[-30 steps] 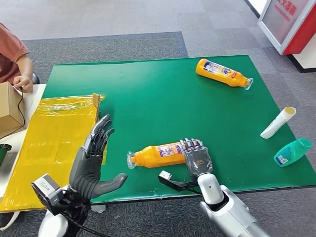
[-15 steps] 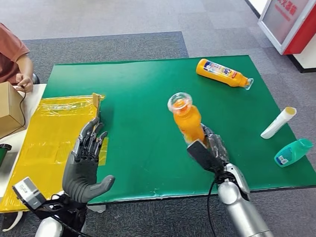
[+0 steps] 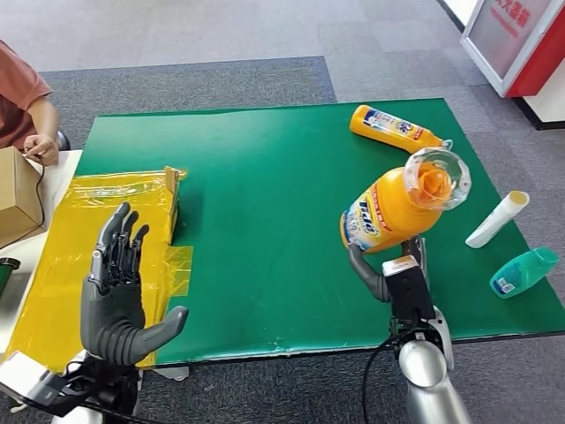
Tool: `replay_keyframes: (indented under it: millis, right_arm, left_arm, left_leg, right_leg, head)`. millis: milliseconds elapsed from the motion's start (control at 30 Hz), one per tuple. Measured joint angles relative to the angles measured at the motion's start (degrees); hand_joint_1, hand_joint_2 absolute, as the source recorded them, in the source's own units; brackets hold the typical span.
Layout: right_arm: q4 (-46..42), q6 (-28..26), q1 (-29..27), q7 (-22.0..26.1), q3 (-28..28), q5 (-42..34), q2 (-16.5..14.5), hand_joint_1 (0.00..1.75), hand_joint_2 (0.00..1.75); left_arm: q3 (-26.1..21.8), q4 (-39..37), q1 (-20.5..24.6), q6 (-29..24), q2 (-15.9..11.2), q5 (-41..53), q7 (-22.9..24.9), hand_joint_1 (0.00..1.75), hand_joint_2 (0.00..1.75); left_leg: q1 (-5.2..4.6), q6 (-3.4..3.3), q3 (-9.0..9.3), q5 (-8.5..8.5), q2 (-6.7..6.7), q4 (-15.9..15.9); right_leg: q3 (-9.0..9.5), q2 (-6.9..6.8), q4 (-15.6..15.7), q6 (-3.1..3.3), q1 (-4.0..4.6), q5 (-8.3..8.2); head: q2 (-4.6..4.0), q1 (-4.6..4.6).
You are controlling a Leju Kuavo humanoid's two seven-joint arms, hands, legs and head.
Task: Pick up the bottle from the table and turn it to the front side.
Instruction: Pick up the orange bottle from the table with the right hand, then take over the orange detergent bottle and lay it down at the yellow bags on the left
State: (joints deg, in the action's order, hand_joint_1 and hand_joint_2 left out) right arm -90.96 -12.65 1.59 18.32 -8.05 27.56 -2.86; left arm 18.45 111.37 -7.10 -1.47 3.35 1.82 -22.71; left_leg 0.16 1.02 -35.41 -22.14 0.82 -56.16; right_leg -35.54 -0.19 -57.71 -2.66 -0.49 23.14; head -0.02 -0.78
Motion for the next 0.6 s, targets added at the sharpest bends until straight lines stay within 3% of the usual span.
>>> replay_keyframes:
  millis: [133, 333, 467, 600]
  right_arm:
    - [-2.3, -5.1, -0.9, 1.0, -3.4, 7.8, -0.5, 1.75, 1.75]
    - [-3.5, -10.5, -1.0, 0.7, -7.3, 15.0, -0.6, 1.75, 1.75]
    - [-3.3, -15.8, 0.1, -0.9, -11.0, 23.0, -0.6, 1.75, 1.75]
    - [-1.8, -19.6, 2.2, -3.8, -14.5, 28.6, -0.6, 1.75, 1.75]
  left_arm:
    - [-1.4, -0.4, 1.2, 1.1, 0.7, -8.6, 1.9, 0.00, 1.75]
    - [-1.9, -1.6, 3.0, 1.1, 1.4, -10.4, 4.6, 0.00, 1.75]
    - [-1.1, -5.0, 6.2, 3.3, 1.3, -11.6, 6.9, 0.00, 0.00]
    - [1.7, -8.1, 8.6, 7.2, 1.0, -12.2, 8.2, 0.00, 0.00]
  left_leg:
    - [0.00, -0.01, 0.01, 0.02, 0.00, 0.0]
    - [-0.01, -0.02, 0.01, 0.04, 0.00, 0.0]
    - [-0.01, -0.01, 0.01, 0.05, 0.00, 0.0]
    - [0.00, 0.00, 0.01, 0.06, 0.01, 0.0]
  right_leg:
    - [0.00, 0.00, 0.0, -0.01, 0.00, -0.03]
    - [0.01, 0.00, 0.0, -0.04, -0.01, -0.06]
    - [0.00, 0.00, 0.0, -0.03, -0.01, -0.07]
    - [-0.01, 0.01, 0.0, -0.03, -0.01, -0.08]
  head:
    - [0.00, -0.01]
    - [0.00, -0.01]
    - [0.00, 0.00]
    - [0.00, 0.00]
